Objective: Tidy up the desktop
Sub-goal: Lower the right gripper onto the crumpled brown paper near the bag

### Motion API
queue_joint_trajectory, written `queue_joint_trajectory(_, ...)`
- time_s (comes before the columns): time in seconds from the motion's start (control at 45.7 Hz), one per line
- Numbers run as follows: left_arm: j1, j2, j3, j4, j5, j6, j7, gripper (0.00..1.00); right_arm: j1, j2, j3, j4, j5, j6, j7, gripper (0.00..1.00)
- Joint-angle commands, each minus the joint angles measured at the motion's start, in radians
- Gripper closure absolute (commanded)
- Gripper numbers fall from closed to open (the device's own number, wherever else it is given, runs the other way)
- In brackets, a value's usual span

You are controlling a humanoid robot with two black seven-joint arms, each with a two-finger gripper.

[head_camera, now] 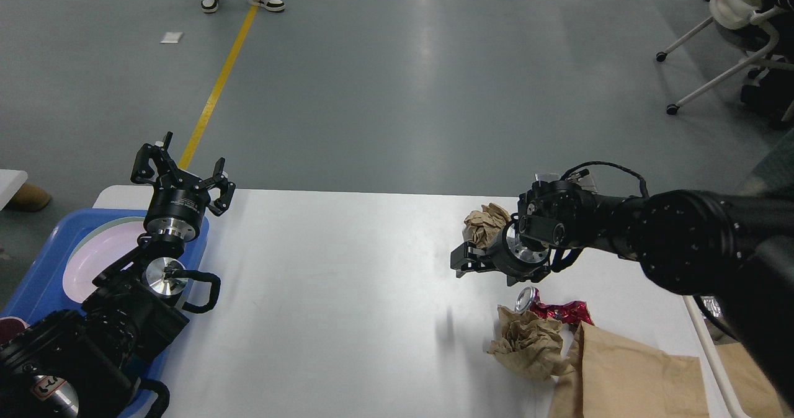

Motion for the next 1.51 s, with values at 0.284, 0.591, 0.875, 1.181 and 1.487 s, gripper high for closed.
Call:
queue_joint_trajectory(0.284, 0.0, 0.0, 0.0, 0.0, 0.0, 0.0, 0.0, 0.03, 0.074, -0.087, -0.011, 0.113, -0.001, 0.311, -0.005, 0.0)
queue_joint_trajectory(0.591, 0.0, 0.0, 0.0, 0.0, 0.0, 0.0, 0.0, 0.04, 0.046, -0.126, -0.027, 0.11, -0.008, 0.302, -0.005, 0.0)
queue_joint_trajectory(0.875, 0.0, 0.0, 0.0, 0.0, 0.0, 0.0, 0.0, 0.04, -0.012, -0.144, -0.047, 0.107, -0.013, 0.296, -0.005, 0.0)
queue_joint_trajectory(1.181, 0.0, 0.0, 0.0, 0.0, 0.0, 0.0, 0.0, 0.04, -0.07, -0.138, -0.04, 0.111, -0.012, 0.192, -0.006, 0.02)
queue_joint_trajectory(1.487, 0.0, 0.0, 0.0, 0.0, 0.0, 0.0, 0.0, 0.04, -0.067, -0.146, -0.035, 0.154, -0.015, 0.081, -0.026, 0.54)
